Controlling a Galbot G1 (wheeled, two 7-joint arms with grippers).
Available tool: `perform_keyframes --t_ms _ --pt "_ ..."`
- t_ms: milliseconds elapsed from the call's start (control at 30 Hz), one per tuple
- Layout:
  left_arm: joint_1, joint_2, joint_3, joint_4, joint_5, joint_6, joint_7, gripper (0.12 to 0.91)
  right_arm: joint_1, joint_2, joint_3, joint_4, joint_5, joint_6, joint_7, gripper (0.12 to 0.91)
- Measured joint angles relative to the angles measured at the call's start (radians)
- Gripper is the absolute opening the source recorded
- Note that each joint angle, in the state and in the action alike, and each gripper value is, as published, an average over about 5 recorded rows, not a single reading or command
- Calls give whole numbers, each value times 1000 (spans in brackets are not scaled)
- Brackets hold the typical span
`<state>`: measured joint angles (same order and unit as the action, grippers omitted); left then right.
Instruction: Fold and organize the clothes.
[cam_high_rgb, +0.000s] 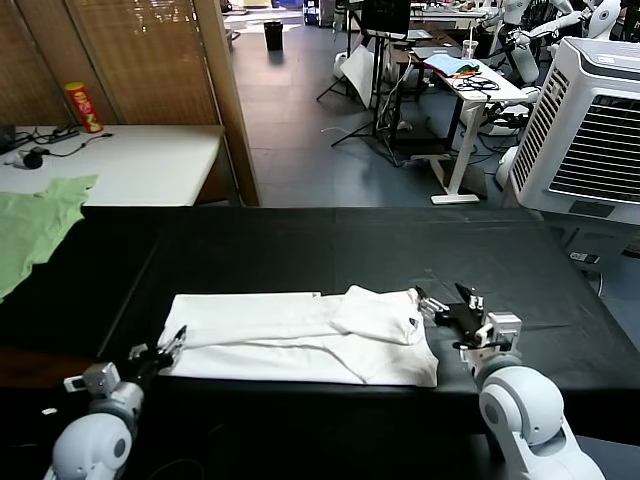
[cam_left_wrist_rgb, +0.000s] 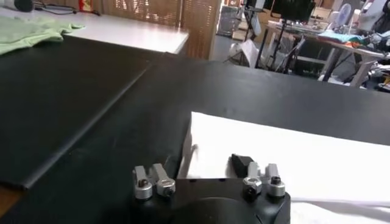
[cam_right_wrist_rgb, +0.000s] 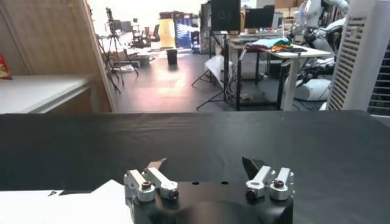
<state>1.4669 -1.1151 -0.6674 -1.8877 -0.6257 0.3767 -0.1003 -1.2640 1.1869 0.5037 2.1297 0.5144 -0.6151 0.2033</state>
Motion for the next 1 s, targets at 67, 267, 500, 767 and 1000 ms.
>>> perform_keyframes --t_ms 67,267,500,767,1000 --pt "5 1 6 0 36 -6 12 355 0 2 0 2 5 0 0 798" --pt "4 7 13 -3 106 -14 27 146 2 6 -1 6 6 0 0 798" --pt "-4 49 -12 29 240 -79 30 151 1 8 2 16 6 0 1 798" --pt "-3 207 -81 121 315 -206 29 151 -12 26 -2 23 1 0 2 798" --pt "1 300 -126 168 414 -260 25 151 -24 37 -2 34 -8 2 3 798"
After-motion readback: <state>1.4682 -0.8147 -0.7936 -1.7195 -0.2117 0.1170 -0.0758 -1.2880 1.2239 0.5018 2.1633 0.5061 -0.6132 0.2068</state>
